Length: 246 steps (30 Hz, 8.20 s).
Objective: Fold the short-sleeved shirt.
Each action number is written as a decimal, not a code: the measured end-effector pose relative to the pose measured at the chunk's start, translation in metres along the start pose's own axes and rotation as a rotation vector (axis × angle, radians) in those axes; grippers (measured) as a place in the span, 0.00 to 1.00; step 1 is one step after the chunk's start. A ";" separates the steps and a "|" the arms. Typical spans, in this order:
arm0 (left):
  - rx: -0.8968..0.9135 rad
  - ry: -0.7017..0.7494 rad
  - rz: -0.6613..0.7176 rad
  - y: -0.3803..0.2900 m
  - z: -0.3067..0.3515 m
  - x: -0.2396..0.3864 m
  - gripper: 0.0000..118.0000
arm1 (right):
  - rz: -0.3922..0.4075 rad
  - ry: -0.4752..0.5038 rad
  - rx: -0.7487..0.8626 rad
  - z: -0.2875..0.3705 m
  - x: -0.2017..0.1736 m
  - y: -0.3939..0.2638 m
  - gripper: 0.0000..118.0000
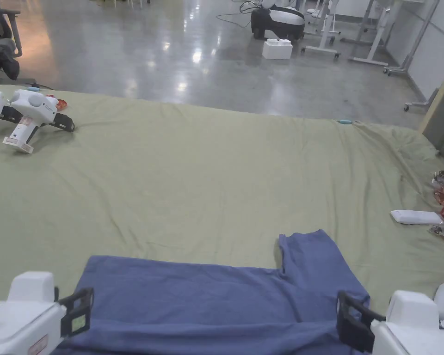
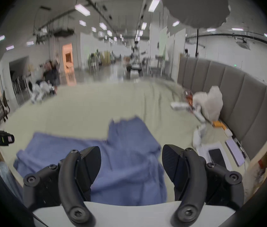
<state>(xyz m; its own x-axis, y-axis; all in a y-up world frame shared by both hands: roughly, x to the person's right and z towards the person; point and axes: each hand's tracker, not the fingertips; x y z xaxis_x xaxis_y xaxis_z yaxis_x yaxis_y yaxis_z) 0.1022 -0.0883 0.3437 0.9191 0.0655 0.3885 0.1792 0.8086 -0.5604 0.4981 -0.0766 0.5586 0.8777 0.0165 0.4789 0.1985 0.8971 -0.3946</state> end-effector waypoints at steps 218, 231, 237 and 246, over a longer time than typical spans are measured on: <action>-0.365 -0.552 0.525 -0.050 -0.058 -0.172 0.05 | -0.004 0.089 0.034 -0.036 -0.083 0.006 0.00; -0.354 -0.318 0.428 -0.002 0.021 -0.180 0.05 | -0.017 0.126 0.028 -0.040 -0.087 0.004 0.00; -0.343 -0.484 0.453 0.003 0.028 -0.131 0.05 | -0.035 0.136 0.020 -0.039 -0.085 -0.001 0.00; -0.429 -0.543 0.450 -0.003 -0.011 -0.024 0.05 | -0.064 0.120 0.004 -0.037 -0.070 -0.010 0.00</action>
<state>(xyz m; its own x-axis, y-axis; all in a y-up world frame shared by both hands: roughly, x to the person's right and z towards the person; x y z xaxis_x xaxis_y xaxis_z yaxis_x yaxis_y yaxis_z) 0.0833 -0.0990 0.3283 0.6572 0.6923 0.2981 0.0541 0.3511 -0.9348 0.4511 -0.1025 0.5003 0.9095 -0.0933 0.4052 0.2540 0.8963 -0.3636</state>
